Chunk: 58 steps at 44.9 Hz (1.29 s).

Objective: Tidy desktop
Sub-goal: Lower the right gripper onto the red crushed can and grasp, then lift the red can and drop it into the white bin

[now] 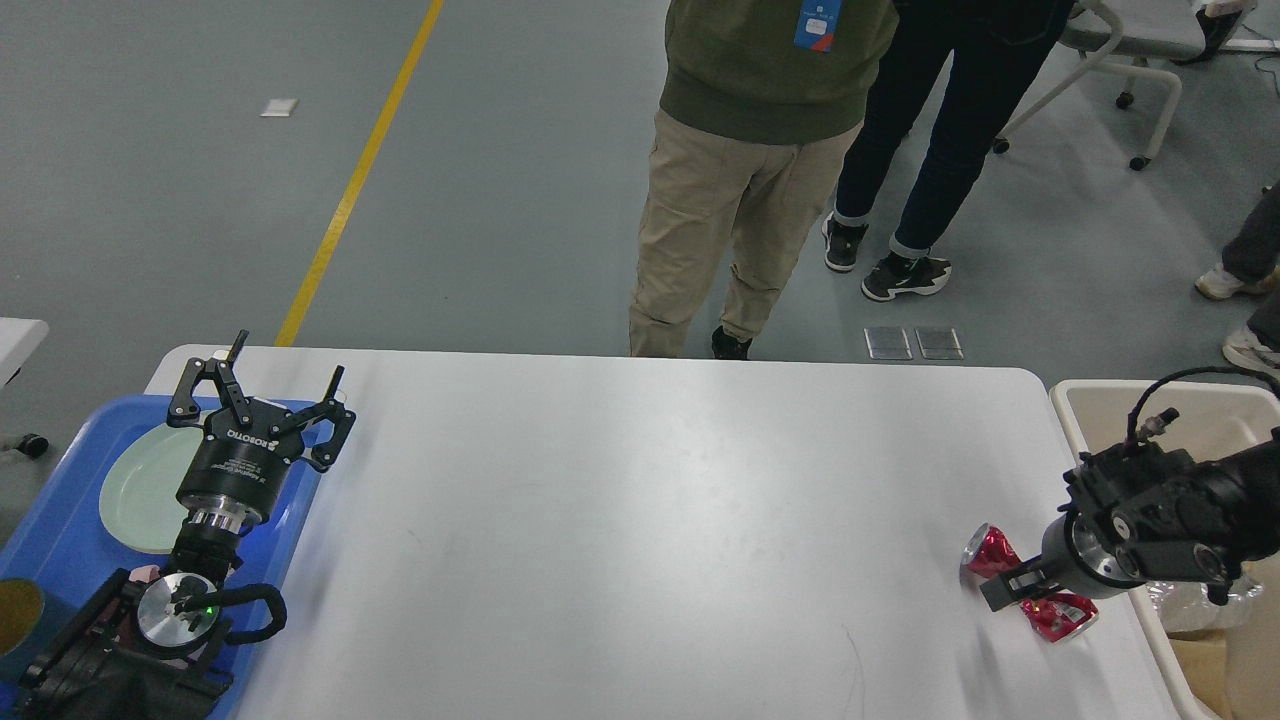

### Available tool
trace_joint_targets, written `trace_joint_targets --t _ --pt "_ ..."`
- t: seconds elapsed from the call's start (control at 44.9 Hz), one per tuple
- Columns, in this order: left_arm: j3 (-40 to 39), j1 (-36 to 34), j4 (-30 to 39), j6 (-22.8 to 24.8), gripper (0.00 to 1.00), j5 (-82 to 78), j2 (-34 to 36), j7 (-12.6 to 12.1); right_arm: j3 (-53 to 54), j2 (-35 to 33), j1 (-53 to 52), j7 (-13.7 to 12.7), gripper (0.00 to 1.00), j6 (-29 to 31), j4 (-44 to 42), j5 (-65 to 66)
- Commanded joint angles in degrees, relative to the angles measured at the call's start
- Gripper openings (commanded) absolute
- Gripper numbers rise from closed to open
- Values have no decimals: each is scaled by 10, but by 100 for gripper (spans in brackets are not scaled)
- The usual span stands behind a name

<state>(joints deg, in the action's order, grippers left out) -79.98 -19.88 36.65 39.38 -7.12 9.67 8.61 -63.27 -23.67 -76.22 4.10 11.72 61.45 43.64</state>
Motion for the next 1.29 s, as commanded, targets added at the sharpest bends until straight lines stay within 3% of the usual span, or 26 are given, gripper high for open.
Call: trace_joint_targets --t 0.0,0.201,0.535,0.624,0.691,0.713,0.78,0.847,1.27 --pt "0 0 0 0 96 0 0 0 -1 1 40 10 90 -46 -12 62" --pt "0 -1 0 0 96 0 0 0 3 31 105 2 91 -55 -142 61" --pt "0 -1 0 0 96 0 0 0 8 41 120 3 92 -55 -136 58" --pt "0 0 0 0 96 0 0 0 9 45 121 2 80 -55 -135 57" --pt "0 0 0 0 96 -1 0 0 11 45 120 2 52 -53 -132 56" --pt "0 0 0 0 96 0 0 0 14 44 118 2 31 -52 -126 55" --pt "0 0 0 0 96 0 0 0 14 44 116 2 23 -52 -124 44" --pt "0 -1 0 0 96 0 0 0 14 42 116 2 0 -50 -121 31" --pt "0 0 0 1 96 0 0 0 14 36 103 2 0 -47 -87 -20"
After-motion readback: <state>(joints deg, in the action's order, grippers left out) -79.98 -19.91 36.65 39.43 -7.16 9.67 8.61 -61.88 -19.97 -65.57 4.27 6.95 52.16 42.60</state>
